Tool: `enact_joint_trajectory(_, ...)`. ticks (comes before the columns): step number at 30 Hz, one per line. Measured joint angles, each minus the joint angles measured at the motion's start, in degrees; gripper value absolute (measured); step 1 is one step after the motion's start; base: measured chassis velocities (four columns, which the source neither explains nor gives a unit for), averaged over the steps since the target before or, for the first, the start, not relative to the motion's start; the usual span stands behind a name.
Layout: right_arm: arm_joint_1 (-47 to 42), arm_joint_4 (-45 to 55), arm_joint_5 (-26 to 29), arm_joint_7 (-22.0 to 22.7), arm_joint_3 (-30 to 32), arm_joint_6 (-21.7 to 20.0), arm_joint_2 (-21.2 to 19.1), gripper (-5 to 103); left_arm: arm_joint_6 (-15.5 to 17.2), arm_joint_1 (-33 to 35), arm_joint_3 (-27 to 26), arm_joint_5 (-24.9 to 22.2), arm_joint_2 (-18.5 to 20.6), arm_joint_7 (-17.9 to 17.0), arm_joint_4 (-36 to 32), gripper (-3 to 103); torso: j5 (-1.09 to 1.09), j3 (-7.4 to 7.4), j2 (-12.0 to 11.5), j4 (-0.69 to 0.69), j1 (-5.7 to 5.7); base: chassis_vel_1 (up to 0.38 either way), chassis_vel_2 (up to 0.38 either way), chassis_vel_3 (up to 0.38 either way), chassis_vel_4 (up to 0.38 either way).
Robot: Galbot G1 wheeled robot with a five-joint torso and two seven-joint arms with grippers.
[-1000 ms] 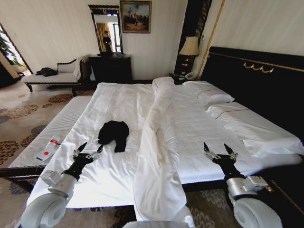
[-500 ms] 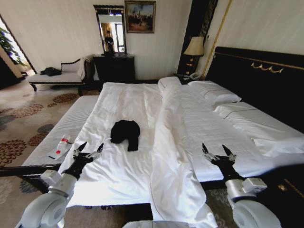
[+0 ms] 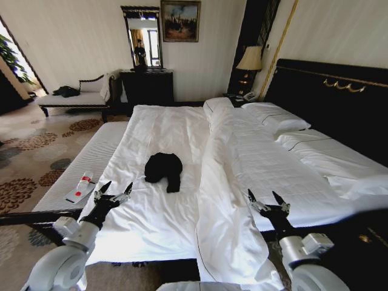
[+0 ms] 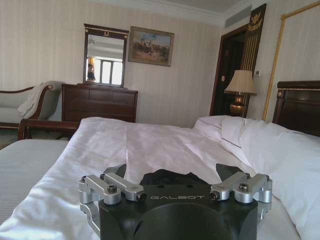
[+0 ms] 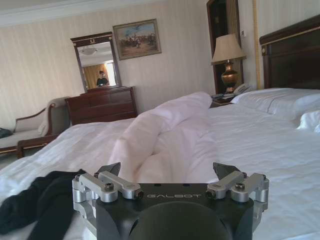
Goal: Fold the clothes on the bed.
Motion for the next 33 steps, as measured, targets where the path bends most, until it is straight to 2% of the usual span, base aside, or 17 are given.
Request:
enact_joint_trajectory(4, -1.0, 0.4, 1.4, -0.9, -1.9, -1.8, -0.2, 100, 0.0, 0.3, -0.2, 0.0, -0.1, 0.0, 0.0, 100, 0.02, 0.00, 0.0, 0.00, 0.00, 0.000, 0.000, 0.000, 0.000)
enact_joint_trajectory(13, -0.2, -1.8, 0.8, -1.0, -4.1, -2.1, -1.5, 100, -0.2, 0.5, -0.7, -0.2, -0.2, -0.1, 0.0, 100, 0.02, 0.00, 0.0, 0.00, 0.00, 0.000, 0.000, 0.000, 0.000)
enact_joint_trajectory(20, 1.1, -5.8, -1.8, -0.7, -4.9, -2.0, -2.8, 100, -0.2, -0.1, -0.6, -0.5, 0.1, -0.3, -0.1, 100, 0.03, 0.00, 0.0, 0.00, 0.00, 0.000, 0.000, 0.000, 0.000)
enact_joint_trajectory(32, 1.0, -7.2, -3.5, -0.7, -7.7, -2.5, -4.3, 100, 0.1, -0.7, -0.4, -0.6, 0.6, -0.8, -0.4, 100, 0.03, 0.00, 0.0, -0.01, 0.00, 0.000, 0.000, 0.000, 0.000)
enact_joint_trajectory(33, 1.0, -7.3, -3.6, -0.7, -7.8, -2.6, -4.4, 103, 0.2, -0.8, -0.3, -0.6, 0.6, -0.8, -0.5, 100, 0.03, 0.00, 0.0, -0.01, 0.00, 0.000, 0.000, 0.000, 0.000)
